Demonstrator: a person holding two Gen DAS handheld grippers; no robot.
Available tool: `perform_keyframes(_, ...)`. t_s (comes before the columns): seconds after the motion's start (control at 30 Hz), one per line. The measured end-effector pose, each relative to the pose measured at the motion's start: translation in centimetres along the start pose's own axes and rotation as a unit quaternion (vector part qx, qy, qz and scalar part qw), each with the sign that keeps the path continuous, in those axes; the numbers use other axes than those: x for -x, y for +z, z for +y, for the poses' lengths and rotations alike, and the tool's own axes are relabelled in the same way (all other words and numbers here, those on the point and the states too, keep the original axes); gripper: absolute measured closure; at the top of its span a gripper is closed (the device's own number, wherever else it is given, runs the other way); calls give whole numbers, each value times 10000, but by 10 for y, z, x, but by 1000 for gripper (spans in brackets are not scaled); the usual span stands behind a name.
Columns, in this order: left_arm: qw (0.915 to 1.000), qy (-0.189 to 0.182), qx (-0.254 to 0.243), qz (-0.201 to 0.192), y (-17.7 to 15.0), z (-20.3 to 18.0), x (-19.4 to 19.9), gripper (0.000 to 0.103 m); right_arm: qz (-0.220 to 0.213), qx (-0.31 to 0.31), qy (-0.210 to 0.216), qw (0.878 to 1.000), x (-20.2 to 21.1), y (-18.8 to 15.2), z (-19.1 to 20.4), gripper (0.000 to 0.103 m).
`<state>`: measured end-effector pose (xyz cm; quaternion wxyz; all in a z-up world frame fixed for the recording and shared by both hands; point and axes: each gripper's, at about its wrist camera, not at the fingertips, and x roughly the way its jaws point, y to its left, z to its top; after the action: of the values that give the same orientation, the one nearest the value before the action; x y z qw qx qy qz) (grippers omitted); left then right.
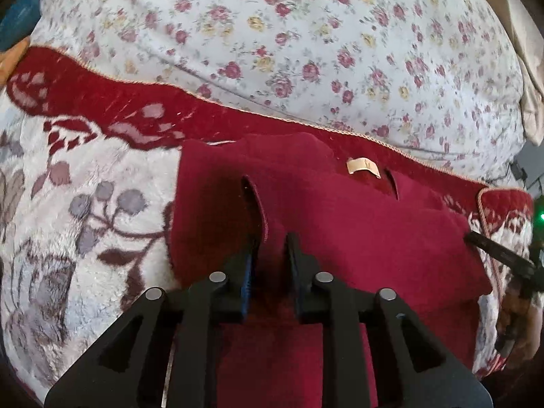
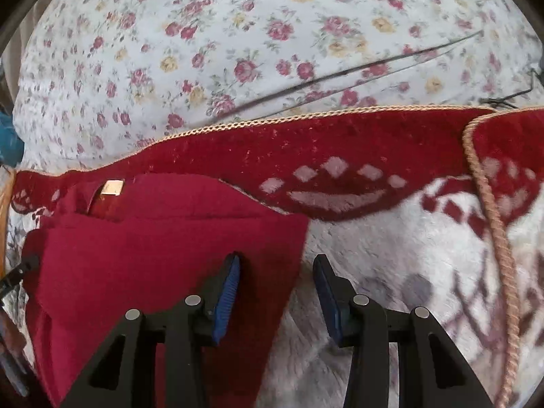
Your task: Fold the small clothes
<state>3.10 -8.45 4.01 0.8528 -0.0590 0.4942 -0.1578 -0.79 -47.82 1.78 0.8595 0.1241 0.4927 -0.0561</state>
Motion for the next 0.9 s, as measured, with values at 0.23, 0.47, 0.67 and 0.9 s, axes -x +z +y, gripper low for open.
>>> perform_keyframes(0.23, 9992, 288, -267, -82, -9, -6, 4, 80, 249, 681, 346, 9968, 48, -37, 29, 61)
perform_keyframes(0.47, 9975, 464, -481, -212, -22, -12, 22, 61, 165, 537, -20, 9984, 58, -57, 22, 61)
perform_keyframes(0.67, 9954, 673, -592, -328, -39, -16, 35, 60, 37, 167, 402, 9990, 68, -66, 19, 60)
perform_keyframes(0.9, 9935, 831, -602, -483, -44, -16, 37, 60, -540, 203, 555, 9968, 70, -59, 40, 60)
